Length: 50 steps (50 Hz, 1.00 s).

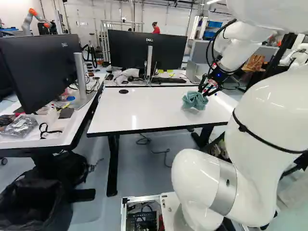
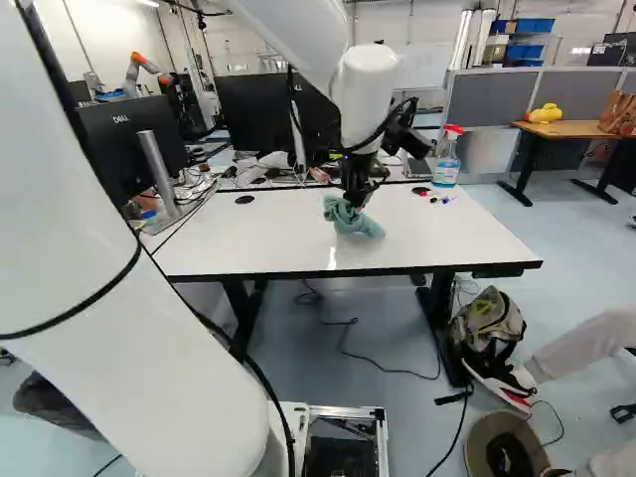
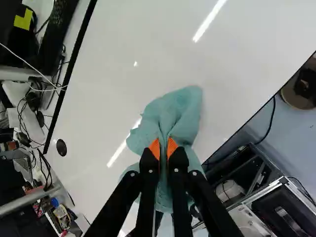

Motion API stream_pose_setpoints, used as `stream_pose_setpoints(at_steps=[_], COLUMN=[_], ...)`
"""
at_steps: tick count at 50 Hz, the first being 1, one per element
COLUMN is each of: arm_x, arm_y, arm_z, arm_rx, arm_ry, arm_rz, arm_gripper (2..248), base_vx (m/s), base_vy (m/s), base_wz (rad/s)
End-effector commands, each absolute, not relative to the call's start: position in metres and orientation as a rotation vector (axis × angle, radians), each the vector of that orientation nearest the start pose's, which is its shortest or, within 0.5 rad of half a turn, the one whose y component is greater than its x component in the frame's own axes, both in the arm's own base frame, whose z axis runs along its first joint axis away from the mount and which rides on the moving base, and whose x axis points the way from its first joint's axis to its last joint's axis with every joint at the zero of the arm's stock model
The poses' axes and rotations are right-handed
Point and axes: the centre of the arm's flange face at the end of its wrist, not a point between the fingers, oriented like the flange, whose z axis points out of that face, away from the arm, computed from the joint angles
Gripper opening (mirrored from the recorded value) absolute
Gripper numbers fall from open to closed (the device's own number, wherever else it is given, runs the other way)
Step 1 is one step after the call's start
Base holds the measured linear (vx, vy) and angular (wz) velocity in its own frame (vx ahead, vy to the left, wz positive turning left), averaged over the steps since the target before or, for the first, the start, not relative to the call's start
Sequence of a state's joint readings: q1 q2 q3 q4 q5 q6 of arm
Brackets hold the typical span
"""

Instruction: Clean the table with the green towel

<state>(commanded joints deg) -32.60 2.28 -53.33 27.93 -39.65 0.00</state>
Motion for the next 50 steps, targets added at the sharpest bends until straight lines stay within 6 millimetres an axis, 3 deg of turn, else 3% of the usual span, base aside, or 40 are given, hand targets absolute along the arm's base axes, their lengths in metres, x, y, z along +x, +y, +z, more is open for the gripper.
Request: stream_pose_setpoints(at_steps=[50], arm_x=[0.419], arm_y=[-0.236], arm_z=[0.486], arm_rx=[-2.541], arm_ry=[1.272], arm_rz=[-0.309], arm_gripper=[37], base_vx=[0.0], base_vy=[0.0], base_wz=[0.0])
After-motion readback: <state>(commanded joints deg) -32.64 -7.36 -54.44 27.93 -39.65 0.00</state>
